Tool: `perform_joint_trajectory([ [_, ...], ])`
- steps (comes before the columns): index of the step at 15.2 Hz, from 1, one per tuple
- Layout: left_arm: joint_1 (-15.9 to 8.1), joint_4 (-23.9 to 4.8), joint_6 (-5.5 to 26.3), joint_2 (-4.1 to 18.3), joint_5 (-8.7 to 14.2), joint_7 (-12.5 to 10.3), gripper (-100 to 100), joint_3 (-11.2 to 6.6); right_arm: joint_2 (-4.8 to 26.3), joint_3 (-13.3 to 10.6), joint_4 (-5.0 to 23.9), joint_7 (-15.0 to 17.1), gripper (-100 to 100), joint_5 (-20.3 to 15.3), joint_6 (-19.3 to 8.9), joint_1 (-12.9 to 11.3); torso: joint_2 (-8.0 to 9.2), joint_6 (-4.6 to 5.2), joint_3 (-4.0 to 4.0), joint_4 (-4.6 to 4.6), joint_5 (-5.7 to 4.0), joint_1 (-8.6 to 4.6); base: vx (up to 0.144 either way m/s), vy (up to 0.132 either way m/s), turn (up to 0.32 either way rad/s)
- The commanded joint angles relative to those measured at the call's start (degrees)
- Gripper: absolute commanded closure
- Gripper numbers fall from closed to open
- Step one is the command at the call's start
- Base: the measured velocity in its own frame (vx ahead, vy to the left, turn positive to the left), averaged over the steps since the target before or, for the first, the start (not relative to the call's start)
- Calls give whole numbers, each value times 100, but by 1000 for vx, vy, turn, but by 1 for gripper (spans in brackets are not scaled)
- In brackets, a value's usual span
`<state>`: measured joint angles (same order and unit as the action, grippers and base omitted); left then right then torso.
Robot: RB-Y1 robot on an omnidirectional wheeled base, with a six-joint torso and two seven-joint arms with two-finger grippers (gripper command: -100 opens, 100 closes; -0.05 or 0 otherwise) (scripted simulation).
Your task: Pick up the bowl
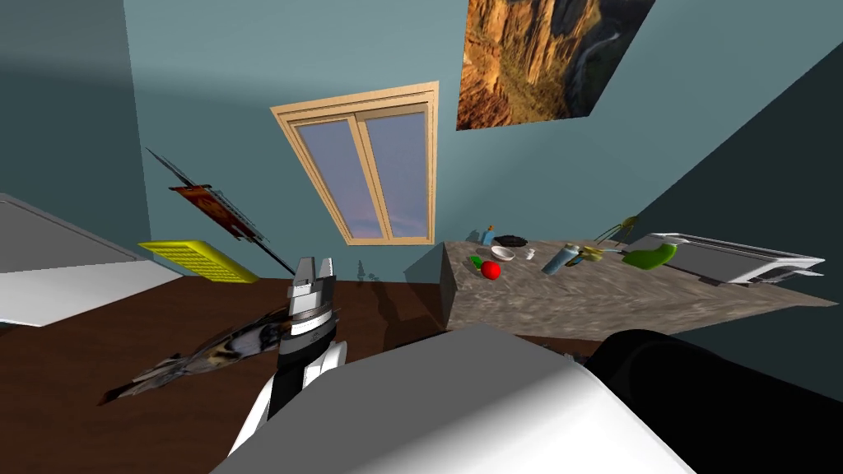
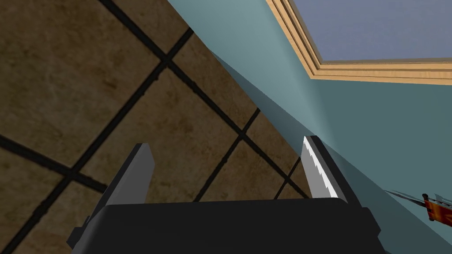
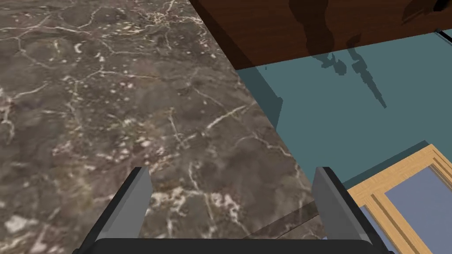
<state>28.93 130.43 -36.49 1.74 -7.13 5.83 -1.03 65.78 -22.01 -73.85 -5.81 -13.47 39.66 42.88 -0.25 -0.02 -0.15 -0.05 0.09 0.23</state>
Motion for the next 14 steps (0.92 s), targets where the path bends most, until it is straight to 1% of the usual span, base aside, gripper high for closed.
perform_joint_trajectory([
  [1, 0, 0, 0, 0, 0, 0, 0, 0, 286, -88, 286, -102, -100, -86, 54, 21, 0, 0, 0, 0, 0, 0, 91, 67, 83],
  [2, 0, 0, 0, 0, 0, 0, 0, 0, 478, -88, 324, -102, -100, -86, 54, 21, -2, -2, -1, 0, 1, 2, 95, 70, 100],
  [3, 0, 0, 0, 0, 0, 0, 0, 0, 552, -88, 409, -102, -100, -86, 54, 21, -4, -2, -2, -1, 0, 3, 70, 44, 53],
  [4, 0, 0, 0, 0, 0, 0, 0, 0, 716, -171, 621, -184, -100, -159, 72, 27, 1, 0, 1, 0, -1, -2, 94, 42, 115],
  [5, 0, 0, 0, 0, 0, 0, 0, 0, 814, -171, 689, -184, -100, -159, 72, 27, -2, -3, 0, 0, -2, -5, 110, 46, 112],
  [6, 0, 0, 0, 0, 0, 0, 0, 0, 936, -171, 689, -184, -100, -159, 72, 27, -6, -1, -3, -1, -1, -5, 79, 31, 26],
  [7, 0, 0, 0, 0, 0, 0, 0, 0, 939, -171, 689, -184, -100, -159, 72, 27, -2, 0, -1, 0, -1, -7, 41, 13, -13],
  [8, 0, 0, 0, 0, 0, 0, 0, 0, 1165, -254, 862, -266, -100, -228, 89, 29, 8, 1, 4, 2, -3, -12, 66, 18, 69],
  [9, 0, 0, 0, 0, 0, 0, 0, 0, 1289, -254, 946, -266, -100, -228, 89, 29, 7, -3, 4, 2, -4, -14, 89, 18, 127],
  [10, 0, 0, 0, 0, 0, 0, 0, 0, 1311, -254, 951, -266, -100, -228, 89, 29, 2, -3, 2, 1, -4, -16, 67, 8, 60],
  [11, 0, 0, 0, 0, 0, 0, 0, 0, 1494, -336, 1183, -349, -100, -292, 105, 25, 5, 0, 3, 1, -5, -18, 87, 11, 94],
  [13, 0, 0, 0, 1, 0, 0, 0, 0, 1663, -336, 1194, -349, -100, -292, 105, 25, -5, -2, -2, 0, -4, -18, 96, 7, 64],
  [14, 0, 0, 0, 1, 0, 0, 0, -1, 1663, -336, 1194, -349, -100, -292, 105, 25, -2, 0, -1, 0, -3, -18, 48, -2, -6],
])
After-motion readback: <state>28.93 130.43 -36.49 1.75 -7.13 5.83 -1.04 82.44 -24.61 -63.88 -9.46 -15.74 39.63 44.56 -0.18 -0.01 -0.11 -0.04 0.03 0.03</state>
